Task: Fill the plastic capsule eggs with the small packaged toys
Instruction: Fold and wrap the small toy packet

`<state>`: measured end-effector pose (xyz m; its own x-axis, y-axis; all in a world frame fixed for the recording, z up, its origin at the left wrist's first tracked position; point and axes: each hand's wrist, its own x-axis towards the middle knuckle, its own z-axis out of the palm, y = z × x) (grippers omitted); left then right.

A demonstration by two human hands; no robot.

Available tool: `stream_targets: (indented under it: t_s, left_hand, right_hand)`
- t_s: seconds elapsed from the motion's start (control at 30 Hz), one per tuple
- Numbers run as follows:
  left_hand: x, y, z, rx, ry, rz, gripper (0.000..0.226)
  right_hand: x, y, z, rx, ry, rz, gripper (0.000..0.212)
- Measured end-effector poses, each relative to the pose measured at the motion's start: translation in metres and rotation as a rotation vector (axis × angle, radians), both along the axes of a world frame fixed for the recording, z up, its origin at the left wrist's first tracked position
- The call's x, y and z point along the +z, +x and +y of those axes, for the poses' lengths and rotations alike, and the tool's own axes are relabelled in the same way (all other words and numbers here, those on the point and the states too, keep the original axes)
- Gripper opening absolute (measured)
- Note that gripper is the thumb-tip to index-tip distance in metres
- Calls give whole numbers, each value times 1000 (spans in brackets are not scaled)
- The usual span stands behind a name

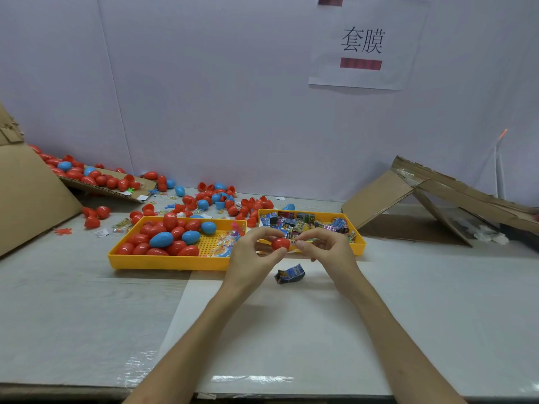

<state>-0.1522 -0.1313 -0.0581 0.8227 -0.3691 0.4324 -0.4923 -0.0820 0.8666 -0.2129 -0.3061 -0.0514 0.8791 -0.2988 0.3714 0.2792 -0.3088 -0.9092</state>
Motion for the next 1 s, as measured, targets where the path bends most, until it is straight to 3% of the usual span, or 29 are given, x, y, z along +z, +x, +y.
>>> stream_targets:
  t_s: [1.0]
  left_hand:
    - [3,-5,1,-36,72,-32,22]
  right_hand:
    - [5,-4,7,47,-63,-11,18]
